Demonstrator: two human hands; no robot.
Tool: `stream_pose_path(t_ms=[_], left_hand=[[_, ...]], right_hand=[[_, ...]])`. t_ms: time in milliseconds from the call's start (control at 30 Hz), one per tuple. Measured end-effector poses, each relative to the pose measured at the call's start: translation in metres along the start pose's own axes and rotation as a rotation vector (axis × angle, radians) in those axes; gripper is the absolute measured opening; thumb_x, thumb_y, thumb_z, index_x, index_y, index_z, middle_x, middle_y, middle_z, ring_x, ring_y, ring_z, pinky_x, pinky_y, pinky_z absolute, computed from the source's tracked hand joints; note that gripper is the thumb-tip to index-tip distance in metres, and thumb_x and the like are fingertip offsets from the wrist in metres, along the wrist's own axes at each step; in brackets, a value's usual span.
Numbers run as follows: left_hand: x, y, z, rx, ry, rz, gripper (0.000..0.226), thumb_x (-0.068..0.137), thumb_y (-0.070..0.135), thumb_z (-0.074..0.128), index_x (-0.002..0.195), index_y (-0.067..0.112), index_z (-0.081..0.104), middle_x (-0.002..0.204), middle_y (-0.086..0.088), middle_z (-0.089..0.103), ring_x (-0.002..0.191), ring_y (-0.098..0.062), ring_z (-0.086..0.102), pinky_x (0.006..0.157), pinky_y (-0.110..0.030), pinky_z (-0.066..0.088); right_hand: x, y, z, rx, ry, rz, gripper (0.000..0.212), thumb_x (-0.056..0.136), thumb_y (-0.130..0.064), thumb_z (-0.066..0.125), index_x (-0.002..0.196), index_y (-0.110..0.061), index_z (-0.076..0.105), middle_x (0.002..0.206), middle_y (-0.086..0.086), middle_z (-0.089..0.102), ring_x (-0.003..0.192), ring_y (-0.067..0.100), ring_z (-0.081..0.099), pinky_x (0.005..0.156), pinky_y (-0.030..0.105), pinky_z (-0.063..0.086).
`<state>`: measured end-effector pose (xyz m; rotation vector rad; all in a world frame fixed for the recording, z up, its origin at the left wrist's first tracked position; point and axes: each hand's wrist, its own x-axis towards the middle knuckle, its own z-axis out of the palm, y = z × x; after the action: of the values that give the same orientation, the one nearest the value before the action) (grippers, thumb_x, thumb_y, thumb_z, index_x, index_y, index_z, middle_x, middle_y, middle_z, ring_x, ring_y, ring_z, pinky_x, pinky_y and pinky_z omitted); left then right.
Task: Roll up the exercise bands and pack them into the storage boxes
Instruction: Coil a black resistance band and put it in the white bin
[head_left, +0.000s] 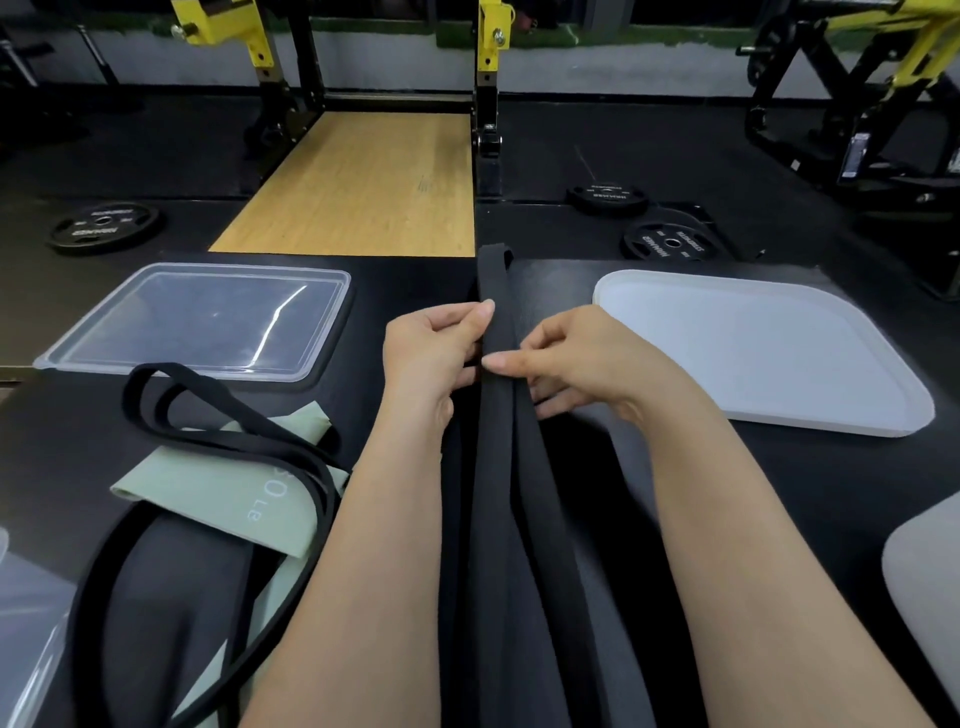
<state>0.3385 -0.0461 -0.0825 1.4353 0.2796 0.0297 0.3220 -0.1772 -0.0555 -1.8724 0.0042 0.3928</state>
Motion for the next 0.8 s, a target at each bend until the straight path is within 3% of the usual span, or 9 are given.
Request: stream_pose_path(t_ms=[100,167,267,400,500,633,800], left_hand=[[0.002,-0.001,0.003,0.017,0.036,0.042,0.005,0.083,0.024,0.07,0.078,0.025,0.069,0.076,0.006,0.068,0.073,-0.006,0.063,0.054,-0.019,0.052],[0.003,-0.003,0.003,0.059,0.016,0.041,0.004,0.085,0.028,0.068,0.081,0.027,0.068,0.082,0.004,0.07,0.079,-0.009,0.065,0.061,-0.023,0.055],[0.004,-0.006,0.0,0.103,-0.081,-0.013,0.006,0.089,0.029,0.062,0.089,0.026,0.067,0.089,-0.007,0.066,0.083,-0.019,0.062,0.078,-0.035,0.058],[0.002,-0.007,-0.003,0.151,-0.182,-0.034,0.027,0.09,0.022,0.061,0.116,0.013,0.063,0.095,-0.007,0.066,0.087,-0.016,0.063,0.067,-0.025,0.057],[0.001,-0.008,-0.003,0.149,-0.175,-0.021,0.034,0.088,0.016,0.063,0.121,0.01,0.059,0.102,-0.006,0.069,0.092,-0.015,0.068,0.068,-0.025,0.058],[-0.003,-0.01,0.001,0.163,-0.104,0.019,0.031,0.086,0.016,0.067,0.116,0.011,0.063,0.099,-0.003,0.069,0.091,-0.013,0.067,0.072,-0.027,0.058],[-0.007,-0.012,0.005,0.245,-0.057,0.049,0.014,0.084,0.022,0.069,0.096,0.016,0.069,0.095,-0.003,0.071,0.094,-0.016,0.067,0.077,-0.031,0.057]], right_hand=[[0.004,0.001,0.001,0.014,0.045,-0.008,0.023,0.078,-0.009,0.075,0.074,-0.006,0.053,0.046,-0.005,0.06,0.045,0.005,0.063,0.045,0.018,0.05],[0.007,0.004,0.002,0.053,0.081,-0.008,0.021,0.077,-0.008,0.076,0.075,-0.006,0.055,0.046,-0.006,0.059,0.043,0.003,0.061,0.045,0.016,0.049],[0.012,0.01,0.004,0.127,0.156,-0.022,0.017,0.078,-0.01,0.076,0.082,-0.005,0.06,0.061,0.0,0.062,0.045,0.001,0.062,0.047,0.015,0.049],[0.019,0.016,0.004,0.204,0.268,-0.044,0.018,0.078,-0.011,0.076,0.087,-0.005,0.062,0.069,0.002,0.063,0.046,-0.001,0.061,0.047,0.014,0.048],[0.024,0.021,0.004,0.167,0.29,-0.038,0.025,0.077,-0.015,0.077,0.094,-0.004,0.064,0.077,0.005,0.066,0.059,0.006,0.065,0.054,0.018,0.052],[0.025,0.023,0.004,0.078,0.292,-0.038,0.015,0.08,-0.019,0.075,0.083,-0.01,0.063,0.077,0.009,0.066,0.07,0.016,0.065,0.07,0.028,0.058],[0.022,0.023,0.006,0.012,0.356,-0.028,0.022,0.081,-0.022,0.073,0.067,-0.015,0.058,0.07,0.009,0.063,0.071,0.021,0.062,0.084,0.045,0.056]])
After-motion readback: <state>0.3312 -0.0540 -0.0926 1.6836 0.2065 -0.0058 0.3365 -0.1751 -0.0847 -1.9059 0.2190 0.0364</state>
